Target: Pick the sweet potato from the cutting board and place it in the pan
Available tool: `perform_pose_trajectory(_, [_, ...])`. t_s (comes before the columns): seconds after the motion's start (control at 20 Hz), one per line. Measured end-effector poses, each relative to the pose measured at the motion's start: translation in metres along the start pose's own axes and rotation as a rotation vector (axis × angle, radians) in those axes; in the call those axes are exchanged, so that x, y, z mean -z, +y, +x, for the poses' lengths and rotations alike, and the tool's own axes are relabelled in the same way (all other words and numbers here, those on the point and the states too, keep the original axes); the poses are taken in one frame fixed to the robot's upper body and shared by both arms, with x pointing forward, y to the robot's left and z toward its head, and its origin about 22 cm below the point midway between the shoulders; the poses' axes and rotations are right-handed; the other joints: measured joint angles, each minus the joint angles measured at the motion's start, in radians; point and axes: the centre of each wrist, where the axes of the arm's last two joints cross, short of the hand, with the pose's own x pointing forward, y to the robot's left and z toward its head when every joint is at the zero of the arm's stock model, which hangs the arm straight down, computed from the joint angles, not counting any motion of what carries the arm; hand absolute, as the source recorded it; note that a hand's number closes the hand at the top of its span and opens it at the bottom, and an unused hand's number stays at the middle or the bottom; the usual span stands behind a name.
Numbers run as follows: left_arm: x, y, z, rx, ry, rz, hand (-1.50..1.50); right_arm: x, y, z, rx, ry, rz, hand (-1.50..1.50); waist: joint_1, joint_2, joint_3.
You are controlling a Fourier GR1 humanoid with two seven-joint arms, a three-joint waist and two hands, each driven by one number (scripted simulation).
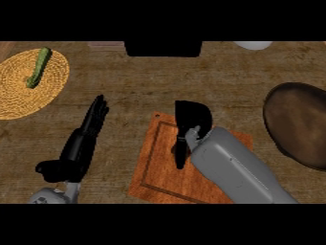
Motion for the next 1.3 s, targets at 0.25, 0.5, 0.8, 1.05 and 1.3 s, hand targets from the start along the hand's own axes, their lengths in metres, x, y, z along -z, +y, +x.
perform_pose_trajectory(0.25, [-0.004,0.0,0.0,-0.008,0.002,0.001,0.0,0.006,0.003,0.007,-0.017,0.03,0.021,-1.5,-0.004,-0.001,0.0])
perform_pose_trajectory(0.5, [-0.005,0.0,-0.003,-0.013,0.006,0.007,0.0,0.01,0.006,0.009,-0.02,0.051,0.024,-1.5,-0.007,0.0,0.001])
perform_pose_trajectory(0.8, [-0.003,0.01,-0.004,-0.005,0.007,0.009,0.0,0.014,0.016,0.001,-0.011,0.066,0.017,-1.5,-0.01,-0.001,0.001])
perform_pose_trajectory(1.05, [-0.004,0.013,-0.004,-0.006,0.007,0.0,0.0,0.027,0.024,-0.01,-0.016,0.106,0.034,-1.5,-0.007,-0.001,0.001])
perform_pose_trajectory(1.3, [0.002,0.007,-0.001,-0.009,0.009,0.0,0.0,0.038,0.028,-0.016,-0.025,0.128,0.064,1.5,-0.008,-0.008,-0.002])
